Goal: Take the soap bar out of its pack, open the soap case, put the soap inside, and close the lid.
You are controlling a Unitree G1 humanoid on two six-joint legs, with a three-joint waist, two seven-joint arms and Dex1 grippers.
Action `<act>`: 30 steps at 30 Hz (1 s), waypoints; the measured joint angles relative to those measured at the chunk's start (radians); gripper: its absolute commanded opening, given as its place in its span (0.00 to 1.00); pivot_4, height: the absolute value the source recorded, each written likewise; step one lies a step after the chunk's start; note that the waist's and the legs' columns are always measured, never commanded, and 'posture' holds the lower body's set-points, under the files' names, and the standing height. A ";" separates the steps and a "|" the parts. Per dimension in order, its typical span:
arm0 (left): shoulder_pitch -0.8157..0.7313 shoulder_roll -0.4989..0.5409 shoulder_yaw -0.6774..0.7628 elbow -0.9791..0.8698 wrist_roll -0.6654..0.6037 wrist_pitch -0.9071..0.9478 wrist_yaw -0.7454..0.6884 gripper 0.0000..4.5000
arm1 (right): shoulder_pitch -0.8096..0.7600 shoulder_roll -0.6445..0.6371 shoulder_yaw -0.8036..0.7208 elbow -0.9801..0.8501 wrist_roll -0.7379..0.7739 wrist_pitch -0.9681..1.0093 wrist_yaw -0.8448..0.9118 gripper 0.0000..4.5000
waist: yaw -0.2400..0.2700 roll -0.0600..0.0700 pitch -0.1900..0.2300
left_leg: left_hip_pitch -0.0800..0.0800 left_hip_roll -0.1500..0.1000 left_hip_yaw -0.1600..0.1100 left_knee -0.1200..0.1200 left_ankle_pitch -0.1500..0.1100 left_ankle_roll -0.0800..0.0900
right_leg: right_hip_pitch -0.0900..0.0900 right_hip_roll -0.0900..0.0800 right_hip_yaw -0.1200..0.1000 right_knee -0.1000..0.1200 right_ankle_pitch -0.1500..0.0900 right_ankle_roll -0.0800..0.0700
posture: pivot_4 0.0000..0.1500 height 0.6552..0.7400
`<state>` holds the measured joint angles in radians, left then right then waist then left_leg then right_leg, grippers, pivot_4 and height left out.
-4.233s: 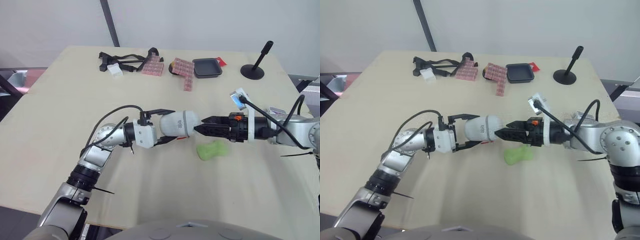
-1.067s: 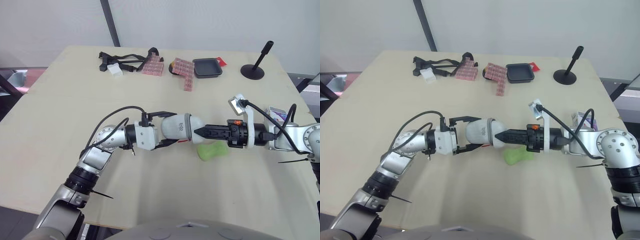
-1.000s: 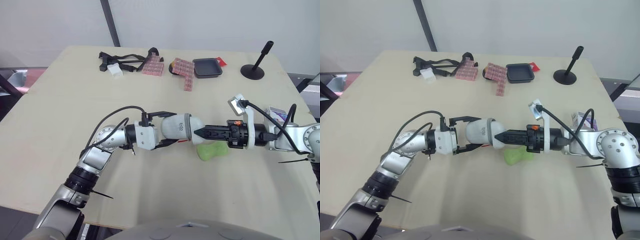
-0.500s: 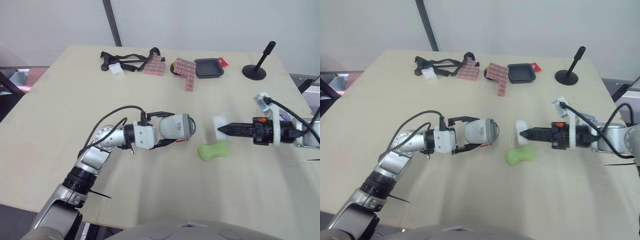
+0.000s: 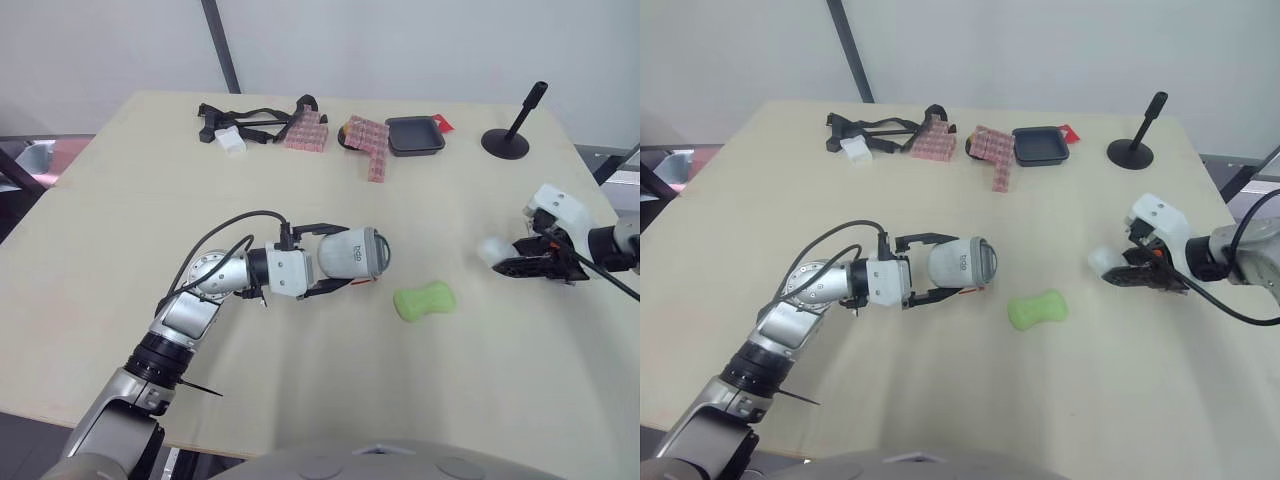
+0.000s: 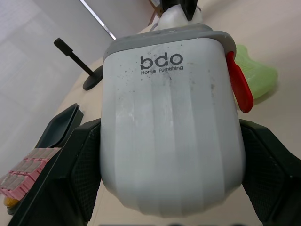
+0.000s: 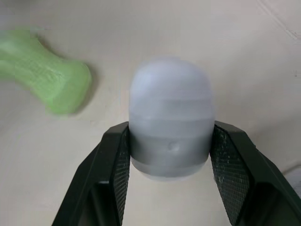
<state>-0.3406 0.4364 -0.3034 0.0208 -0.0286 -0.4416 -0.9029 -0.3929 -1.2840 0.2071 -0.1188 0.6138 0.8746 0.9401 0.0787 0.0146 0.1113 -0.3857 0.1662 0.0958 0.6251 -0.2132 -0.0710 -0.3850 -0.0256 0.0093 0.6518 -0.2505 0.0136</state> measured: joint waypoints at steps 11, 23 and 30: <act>0.009 0.003 -0.001 -0.006 -0.003 0.019 -0.003 0.77 | -0.041 0.064 0.071 -0.010 -0.183 -0.072 0.124 0.45 | 0.003 0.000 0.000 | 0.000 0.000 0.000 0.001 0.000 0.001 | 0.000 0.000 0.000 0.001 0.000 0.000 | 1.00 1.00; 0.013 0.003 -0.001 -0.012 -0.003 0.020 -0.003 0.77 | -0.014 0.081 0.050 -0.047 -0.224 -0.007 0.174 0.45 | 0.002 0.000 0.000 | 0.002 0.001 0.000 0.001 -0.001 0.003 | 0.000 0.000 0.000 0.002 0.000 0.000 | 1.00 1.00; 0.015 0.003 -0.001 -0.013 -0.003 0.020 -0.003 0.77 | 0.003 0.078 0.050 -0.047 -0.259 -0.051 0.203 0.45 | -0.002 0.001 0.000 | 0.002 0.001 0.001 0.001 -0.002 0.003 | 0.000 0.000 0.001 0.002 0.000 0.000 | 1.00 1.00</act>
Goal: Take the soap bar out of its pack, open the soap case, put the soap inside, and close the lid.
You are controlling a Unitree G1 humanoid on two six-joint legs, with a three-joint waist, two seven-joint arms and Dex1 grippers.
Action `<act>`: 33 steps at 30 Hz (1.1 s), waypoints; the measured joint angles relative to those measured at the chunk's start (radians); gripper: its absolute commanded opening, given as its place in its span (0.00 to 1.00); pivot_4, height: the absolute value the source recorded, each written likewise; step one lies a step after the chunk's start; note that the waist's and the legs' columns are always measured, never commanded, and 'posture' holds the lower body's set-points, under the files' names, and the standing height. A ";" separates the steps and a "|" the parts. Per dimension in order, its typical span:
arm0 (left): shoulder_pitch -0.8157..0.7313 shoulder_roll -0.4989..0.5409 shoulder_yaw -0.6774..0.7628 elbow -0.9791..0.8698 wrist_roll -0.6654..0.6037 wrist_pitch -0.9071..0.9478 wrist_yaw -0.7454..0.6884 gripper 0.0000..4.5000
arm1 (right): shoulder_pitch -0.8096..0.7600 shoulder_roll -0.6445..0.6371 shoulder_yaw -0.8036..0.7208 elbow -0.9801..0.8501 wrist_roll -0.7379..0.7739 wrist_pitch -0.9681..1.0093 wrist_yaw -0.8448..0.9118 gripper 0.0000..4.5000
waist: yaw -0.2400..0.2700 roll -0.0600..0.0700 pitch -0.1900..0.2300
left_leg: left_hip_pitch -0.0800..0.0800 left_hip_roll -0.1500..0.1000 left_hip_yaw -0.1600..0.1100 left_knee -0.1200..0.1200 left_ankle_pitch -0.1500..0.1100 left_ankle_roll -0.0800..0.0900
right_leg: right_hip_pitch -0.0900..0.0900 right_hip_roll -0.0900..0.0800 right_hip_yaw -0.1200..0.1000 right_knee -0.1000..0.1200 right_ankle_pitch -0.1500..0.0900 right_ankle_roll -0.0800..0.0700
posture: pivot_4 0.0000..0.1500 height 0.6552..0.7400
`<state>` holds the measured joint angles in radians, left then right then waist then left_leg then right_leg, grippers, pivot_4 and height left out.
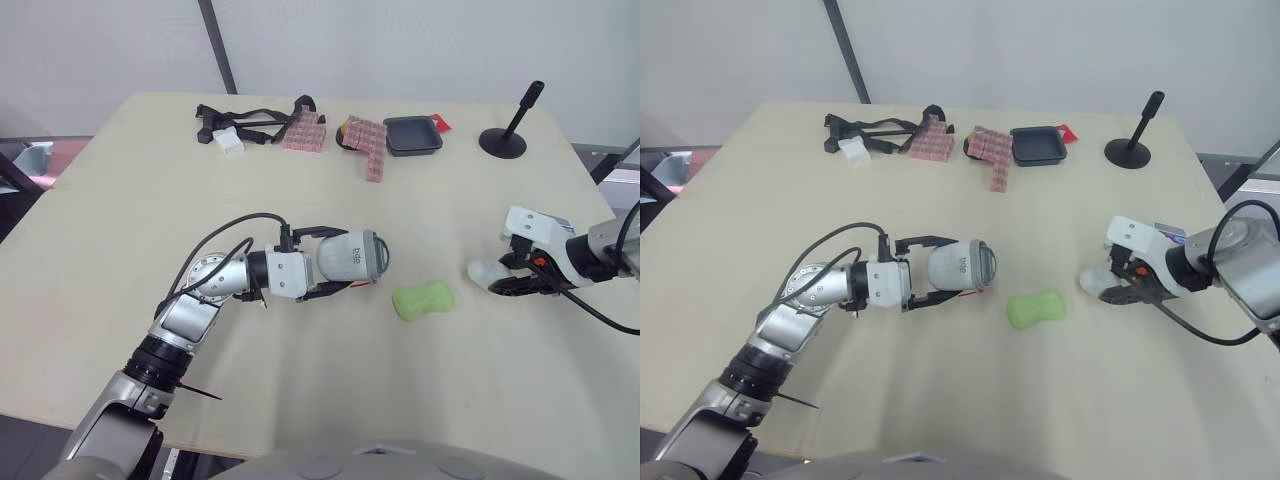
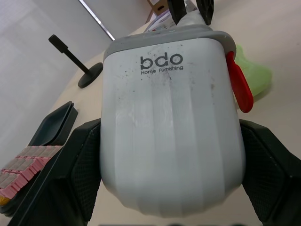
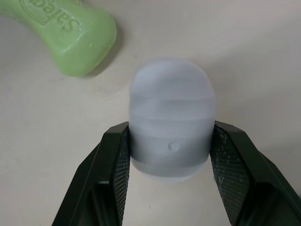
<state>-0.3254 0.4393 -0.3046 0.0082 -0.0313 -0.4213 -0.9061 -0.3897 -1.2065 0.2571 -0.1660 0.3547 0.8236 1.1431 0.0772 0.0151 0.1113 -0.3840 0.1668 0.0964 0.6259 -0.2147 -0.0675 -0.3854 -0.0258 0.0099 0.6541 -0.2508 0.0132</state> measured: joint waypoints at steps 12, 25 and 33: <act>0.000 0.000 -0.002 -0.004 -0.018 0.034 -0.017 0.77 | 0.007 -0.004 0.000 0.012 -0.057 -0.060 0.024 0.45 | 0.001 0.000 0.000 | 0.002 0.000 0.000 0.000 -0.001 0.002 | 0.000 0.000 0.000 0.000 0.000 0.000 | 1.00 1.00; 0.005 0.014 -0.010 -0.049 -0.087 0.178 -0.093 0.77 | 0.027 -0.006 0.000 0.011 -0.112 -0.132 0.049 0.45 | 0.001 0.000 0.000 | 0.004 0.000 0.000 0.000 -0.002 0.004 | -0.001 0.000 0.000 0.000 0.000 0.000 | 1.00 1.00; 0.012 0.014 -0.010 -0.065 -0.088 0.195 -0.097 0.77 | 0.004 0.044 -0.030 0.022 -0.082 0.062 0.012 0.45 | 0.001 0.001 0.000 | 0.004 0.000 0.000 0.000 -0.002 0.004 | -0.001 0.000 0.000 0.000 0.000 0.000 | 1.00 1.00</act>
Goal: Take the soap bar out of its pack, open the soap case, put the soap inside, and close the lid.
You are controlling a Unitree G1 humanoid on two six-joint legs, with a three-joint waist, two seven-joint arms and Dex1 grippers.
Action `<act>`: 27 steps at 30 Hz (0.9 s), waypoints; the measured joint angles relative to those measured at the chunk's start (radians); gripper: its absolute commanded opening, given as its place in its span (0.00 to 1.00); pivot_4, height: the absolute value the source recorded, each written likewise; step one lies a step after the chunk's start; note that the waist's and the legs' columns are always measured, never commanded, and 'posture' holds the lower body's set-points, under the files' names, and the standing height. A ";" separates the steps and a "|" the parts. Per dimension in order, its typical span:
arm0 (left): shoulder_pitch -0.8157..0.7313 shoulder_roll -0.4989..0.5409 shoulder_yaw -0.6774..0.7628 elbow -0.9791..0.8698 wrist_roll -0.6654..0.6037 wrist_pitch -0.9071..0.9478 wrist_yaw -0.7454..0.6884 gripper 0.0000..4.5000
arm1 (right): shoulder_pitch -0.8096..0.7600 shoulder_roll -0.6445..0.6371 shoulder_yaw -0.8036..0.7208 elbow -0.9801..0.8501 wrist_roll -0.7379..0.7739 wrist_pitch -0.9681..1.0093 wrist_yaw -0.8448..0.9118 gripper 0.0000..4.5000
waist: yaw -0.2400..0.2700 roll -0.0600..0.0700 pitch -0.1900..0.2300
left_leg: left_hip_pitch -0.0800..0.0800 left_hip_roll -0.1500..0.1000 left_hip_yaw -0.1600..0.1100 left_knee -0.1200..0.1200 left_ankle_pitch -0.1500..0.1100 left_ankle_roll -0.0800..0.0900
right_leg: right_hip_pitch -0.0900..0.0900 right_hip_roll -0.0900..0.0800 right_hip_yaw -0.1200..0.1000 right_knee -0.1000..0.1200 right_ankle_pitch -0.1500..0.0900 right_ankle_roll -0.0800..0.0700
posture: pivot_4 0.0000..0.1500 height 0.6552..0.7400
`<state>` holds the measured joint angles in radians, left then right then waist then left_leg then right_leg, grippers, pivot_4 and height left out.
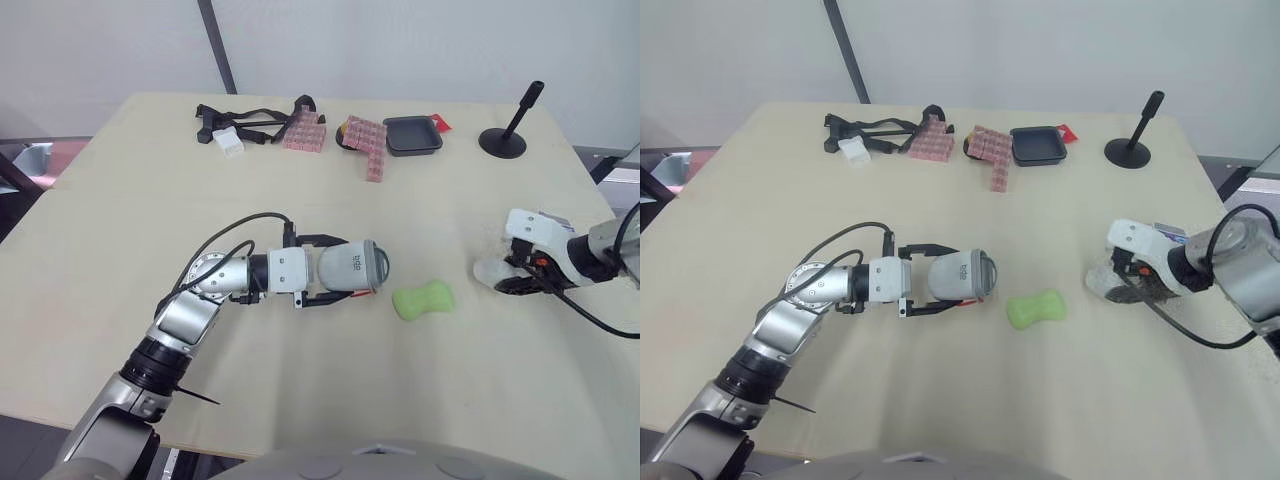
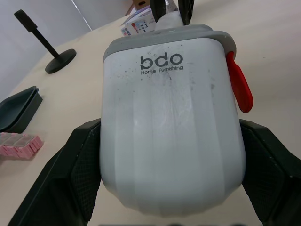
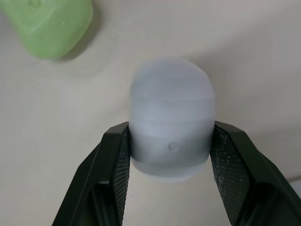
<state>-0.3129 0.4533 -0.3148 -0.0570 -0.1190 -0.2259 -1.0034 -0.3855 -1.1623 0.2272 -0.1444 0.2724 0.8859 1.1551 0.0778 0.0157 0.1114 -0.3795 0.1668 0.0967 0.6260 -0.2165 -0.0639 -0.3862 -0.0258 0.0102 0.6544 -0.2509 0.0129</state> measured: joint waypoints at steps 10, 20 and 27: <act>0.007 -0.001 0.000 -0.001 0.000 0.001 0.000 0.77 | -0.030 0.154 -0.159 0.009 0.149 0.390 -0.148 0.45 | 0.005 0.000 0.000 | 0.000 0.000 0.000 0.000 0.003 -0.005 | 0.000 0.000 0.000 0.000 0.000 0.000 | 1.00 1.00; 0.012 -0.003 0.000 -0.002 0.000 0.002 0.002 0.77 | -0.024 0.157 -0.174 -0.020 0.188 0.484 -0.239 0.45 | 0.004 0.000 0.000 | 0.001 0.000 0.001 0.000 0.003 -0.005 | 0.000 0.000 0.001 0.000 0.000 0.000 | 1.00 1.00; 0.012 -0.004 0.000 -0.002 0.001 0.002 0.003 0.77 | -0.024 0.168 -0.174 0.022 0.188 0.472 -0.268 0.45 | 0.004 0.000 0.000 | 0.001 0.000 0.001 0.000 0.003 -0.006 | 0.000 0.000 0.001 0.000 0.000 0.000 | 1.00 1.00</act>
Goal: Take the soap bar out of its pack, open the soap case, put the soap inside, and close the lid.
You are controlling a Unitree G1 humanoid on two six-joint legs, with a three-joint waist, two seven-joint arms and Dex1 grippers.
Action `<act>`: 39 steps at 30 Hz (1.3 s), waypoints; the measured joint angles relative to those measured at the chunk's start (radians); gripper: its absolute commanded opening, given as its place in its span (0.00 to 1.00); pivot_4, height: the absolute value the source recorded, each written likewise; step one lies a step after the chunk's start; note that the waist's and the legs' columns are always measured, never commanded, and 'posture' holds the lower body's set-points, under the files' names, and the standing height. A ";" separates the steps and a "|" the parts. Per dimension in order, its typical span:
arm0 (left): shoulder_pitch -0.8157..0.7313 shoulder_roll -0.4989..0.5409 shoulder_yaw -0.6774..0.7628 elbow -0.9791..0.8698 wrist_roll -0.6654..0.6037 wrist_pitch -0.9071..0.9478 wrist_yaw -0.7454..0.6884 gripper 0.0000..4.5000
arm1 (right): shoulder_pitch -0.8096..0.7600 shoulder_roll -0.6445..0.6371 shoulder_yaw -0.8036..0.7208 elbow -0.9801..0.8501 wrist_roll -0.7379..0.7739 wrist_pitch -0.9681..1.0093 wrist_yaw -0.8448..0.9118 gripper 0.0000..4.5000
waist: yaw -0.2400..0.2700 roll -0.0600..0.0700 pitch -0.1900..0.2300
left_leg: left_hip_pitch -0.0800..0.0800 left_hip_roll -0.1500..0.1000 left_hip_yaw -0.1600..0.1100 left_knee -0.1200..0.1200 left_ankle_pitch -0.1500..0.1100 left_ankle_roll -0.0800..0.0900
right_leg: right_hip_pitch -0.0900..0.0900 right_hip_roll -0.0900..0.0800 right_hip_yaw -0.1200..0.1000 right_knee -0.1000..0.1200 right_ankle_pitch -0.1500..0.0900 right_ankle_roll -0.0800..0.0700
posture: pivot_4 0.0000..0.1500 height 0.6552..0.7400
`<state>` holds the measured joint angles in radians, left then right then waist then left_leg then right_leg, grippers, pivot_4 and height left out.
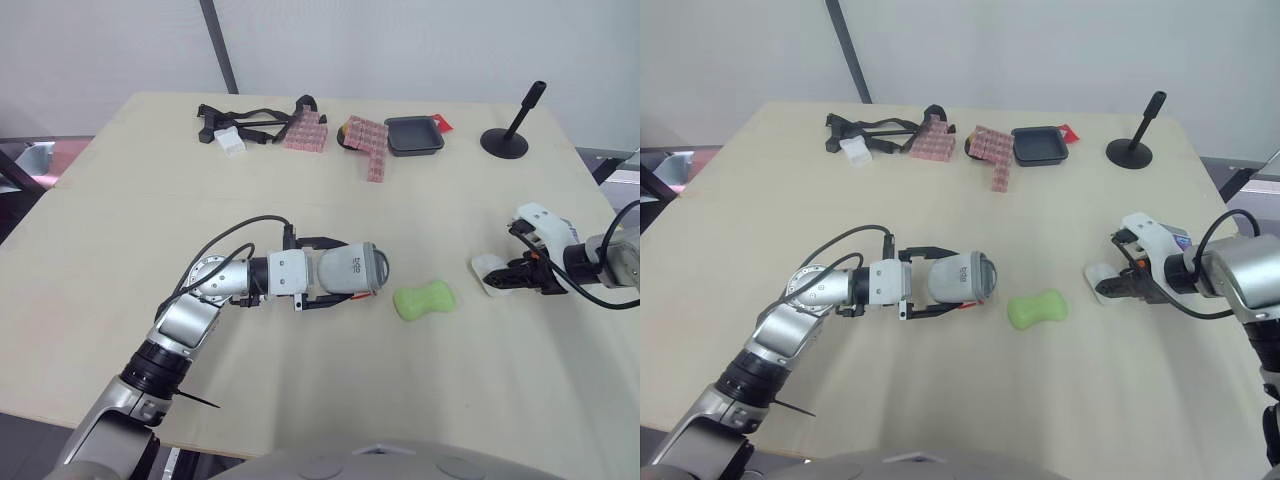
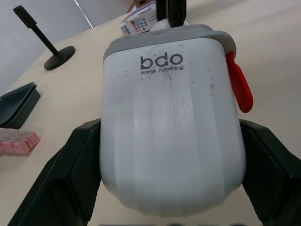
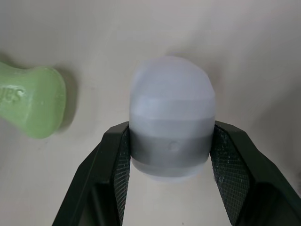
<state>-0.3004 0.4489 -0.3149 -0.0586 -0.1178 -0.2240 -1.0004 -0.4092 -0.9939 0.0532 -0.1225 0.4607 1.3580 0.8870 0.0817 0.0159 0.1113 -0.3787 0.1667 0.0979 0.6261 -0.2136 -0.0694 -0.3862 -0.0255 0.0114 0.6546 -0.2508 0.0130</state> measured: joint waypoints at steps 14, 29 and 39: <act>0.013 0.000 0.000 0.000 0.003 -0.001 0.004 0.77 | -0.004 0.034 -0.007 0.069 -0.002 -0.029 -0.037 0.99 | -0.001 0.001 0.000 | 0.001 0.000 0.000 0.000 0.000 0.000 | 0.005 0.000 0.000 -0.001 0.000 0.000 | 1.00 1.00; 0.013 0.012 0.000 0.000 0.002 -0.005 -0.011 0.77 | 0.044 -0.029 -0.105 0.024 0.037 -0.331 0.113 0.99 | -0.001 0.001 0.000 | 0.001 0.000 0.000 -0.001 -0.001 0.001 | 0.005 0.000 0.000 -0.001 0.000 0.000 | 1.00 1.00; -0.008 0.035 0.001 0.003 -0.031 0.010 -0.060 0.77 | 0.358 0.166 -0.266 -0.186 0.106 -0.908 0.360 0.99 | -0.001 0.000 0.000 | 0.001 0.000 0.001 0.001 -0.004 0.008 | 0.000 -0.002 -0.001 0.000 -0.003 -0.004 | 1.00 1.00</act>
<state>-0.3088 0.4840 -0.3135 -0.0555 -0.1484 -0.2139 -1.0600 -0.0516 -0.8280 -0.2129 -0.3083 0.5668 0.4502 1.2473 0.0810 0.0163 0.1115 -0.3780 0.1668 0.0985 0.6267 -0.2177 -0.0617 -0.3857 -0.0271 0.0107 0.6543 -0.2534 0.0086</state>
